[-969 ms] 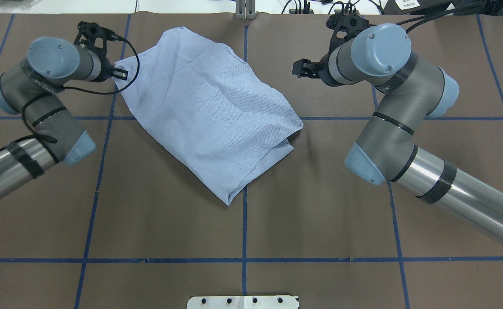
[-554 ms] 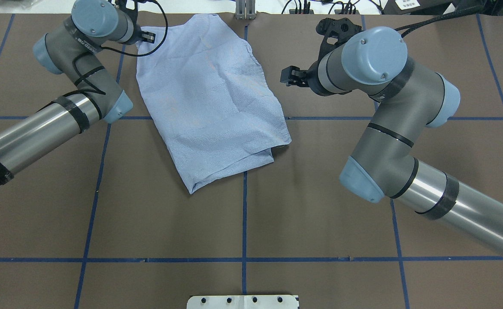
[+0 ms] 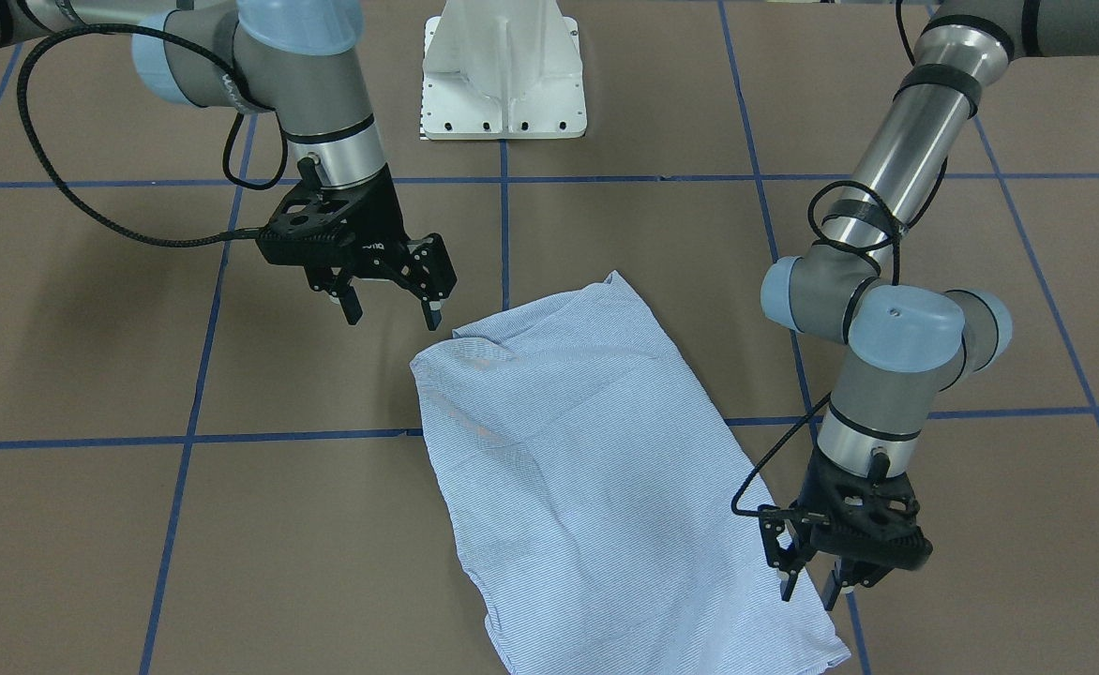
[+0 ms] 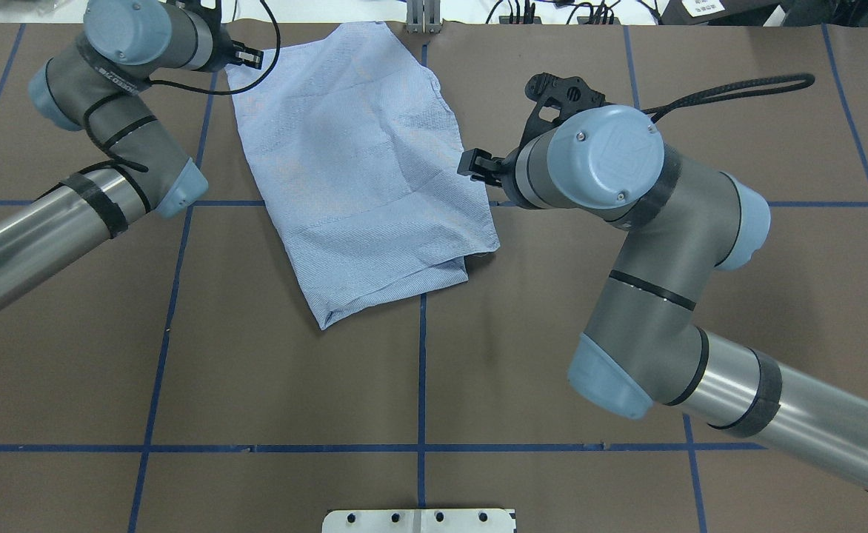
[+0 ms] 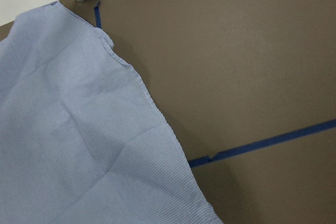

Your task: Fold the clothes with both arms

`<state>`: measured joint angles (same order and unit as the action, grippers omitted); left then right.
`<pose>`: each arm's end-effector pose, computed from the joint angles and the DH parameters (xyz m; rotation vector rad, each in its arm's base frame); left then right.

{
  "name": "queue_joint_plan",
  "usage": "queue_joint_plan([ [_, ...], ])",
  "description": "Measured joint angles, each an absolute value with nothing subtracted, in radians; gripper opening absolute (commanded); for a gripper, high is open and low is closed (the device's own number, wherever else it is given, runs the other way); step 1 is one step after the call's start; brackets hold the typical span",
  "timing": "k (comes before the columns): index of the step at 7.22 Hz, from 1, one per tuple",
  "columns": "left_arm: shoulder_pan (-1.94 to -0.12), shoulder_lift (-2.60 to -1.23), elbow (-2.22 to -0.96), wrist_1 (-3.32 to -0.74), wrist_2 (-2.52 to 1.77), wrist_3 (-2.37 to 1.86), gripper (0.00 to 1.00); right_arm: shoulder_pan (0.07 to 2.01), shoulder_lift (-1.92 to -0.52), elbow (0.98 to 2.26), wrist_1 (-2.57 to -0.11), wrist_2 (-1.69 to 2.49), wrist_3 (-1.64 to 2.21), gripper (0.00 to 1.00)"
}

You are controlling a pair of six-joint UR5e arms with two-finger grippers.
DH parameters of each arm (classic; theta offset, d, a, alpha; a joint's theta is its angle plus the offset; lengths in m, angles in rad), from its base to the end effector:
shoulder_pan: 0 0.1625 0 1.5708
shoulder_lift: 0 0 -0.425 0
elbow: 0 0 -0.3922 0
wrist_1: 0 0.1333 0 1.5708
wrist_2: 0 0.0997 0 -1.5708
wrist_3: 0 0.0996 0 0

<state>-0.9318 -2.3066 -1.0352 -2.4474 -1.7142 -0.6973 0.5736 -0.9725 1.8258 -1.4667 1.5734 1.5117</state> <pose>0.3837 -0.7161 0.3585 0.7635 0.7672 0.0247 -0.4621 -0.4569 0.1940 0.2986 -0.9201 0.4730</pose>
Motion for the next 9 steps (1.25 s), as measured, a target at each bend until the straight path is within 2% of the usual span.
queue_joint_plan([
  [3, -0.942, -2.211, -1.180, -2.439, -1.765, -0.696, 1.00, 0.460, -0.972, 1.802, -1.510, 1.514, 1.778, 0.99],
  [9, -0.941, -2.194, -1.222, -2.437, -1.768, -0.699, 1.00, 0.416, -0.854, 1.498, -1.430, 1.412, 2.001, 0.95],
])
